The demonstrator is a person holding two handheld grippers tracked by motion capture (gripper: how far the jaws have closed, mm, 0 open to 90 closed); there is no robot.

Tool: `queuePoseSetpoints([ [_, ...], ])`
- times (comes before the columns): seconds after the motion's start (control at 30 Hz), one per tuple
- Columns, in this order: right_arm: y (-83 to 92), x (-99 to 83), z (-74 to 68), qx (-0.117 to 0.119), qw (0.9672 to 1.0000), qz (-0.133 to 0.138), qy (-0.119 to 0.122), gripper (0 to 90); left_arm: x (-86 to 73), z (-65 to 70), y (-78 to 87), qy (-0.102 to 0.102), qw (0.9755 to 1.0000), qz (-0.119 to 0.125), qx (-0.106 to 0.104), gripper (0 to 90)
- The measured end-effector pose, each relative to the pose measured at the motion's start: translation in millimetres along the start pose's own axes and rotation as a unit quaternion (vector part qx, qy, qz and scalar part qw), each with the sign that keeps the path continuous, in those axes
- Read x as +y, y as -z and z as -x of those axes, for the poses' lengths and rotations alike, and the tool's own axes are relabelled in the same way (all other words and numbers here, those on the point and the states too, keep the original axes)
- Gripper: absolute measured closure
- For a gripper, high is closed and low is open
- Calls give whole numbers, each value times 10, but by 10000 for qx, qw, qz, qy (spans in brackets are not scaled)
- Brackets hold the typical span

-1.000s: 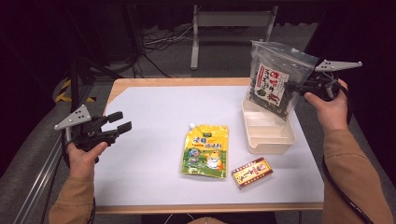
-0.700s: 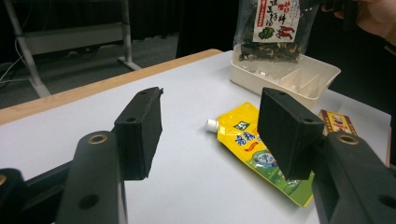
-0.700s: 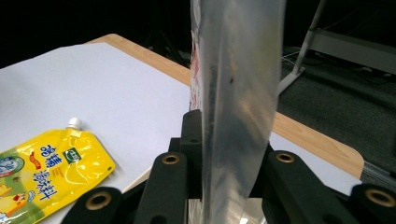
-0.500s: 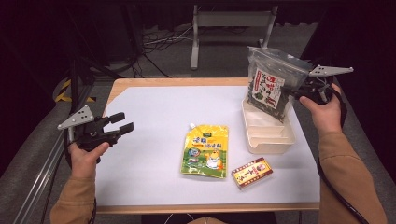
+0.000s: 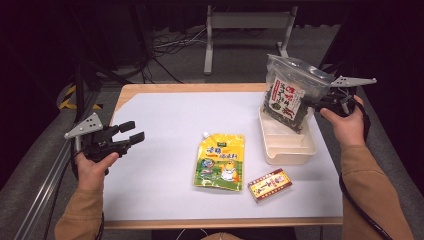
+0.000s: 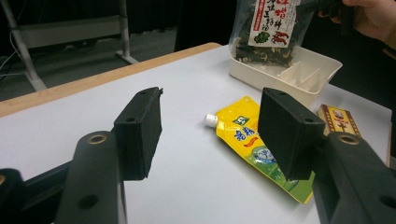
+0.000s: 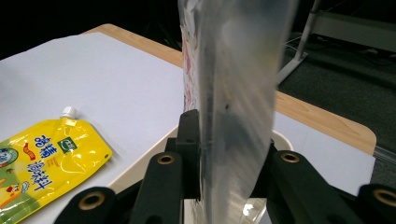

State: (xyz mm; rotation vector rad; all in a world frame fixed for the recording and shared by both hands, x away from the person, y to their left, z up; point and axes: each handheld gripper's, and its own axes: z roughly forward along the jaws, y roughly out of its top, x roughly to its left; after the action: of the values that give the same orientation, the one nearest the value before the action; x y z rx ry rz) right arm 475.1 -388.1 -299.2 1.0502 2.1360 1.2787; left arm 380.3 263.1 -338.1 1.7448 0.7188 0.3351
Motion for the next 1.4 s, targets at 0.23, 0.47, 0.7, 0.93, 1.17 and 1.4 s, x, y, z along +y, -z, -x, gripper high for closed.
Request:
queuePoseSetpoints([
  [0.23,26,-95,39,-26,9998,21,-181,734,-6,1,-33,-12,10000,-60,-13,408],
  [0.47,25,-122,31,-109,9994,-11,-319,654,-11,10,-88,11,9999,-144,-33,401],
  [0.7,74,-117,14,-158,9979,220,-580,467,-8,1,-141,17,9998,-192,-76,382],
  [0.93,202,-118,-29,-168,9974,358,-597,406,-1,8,-215,12,9995,-282,-133,364],
  [1.17,356,-116,-117,-333,9973,358,-550,379,-8,17,-277,-2,9992,-376,-158,350],
  [1.4,493,-122,-233,-446,9978,245,-422,373,5,49,-327,-18,9988,-454,-195,346],
])
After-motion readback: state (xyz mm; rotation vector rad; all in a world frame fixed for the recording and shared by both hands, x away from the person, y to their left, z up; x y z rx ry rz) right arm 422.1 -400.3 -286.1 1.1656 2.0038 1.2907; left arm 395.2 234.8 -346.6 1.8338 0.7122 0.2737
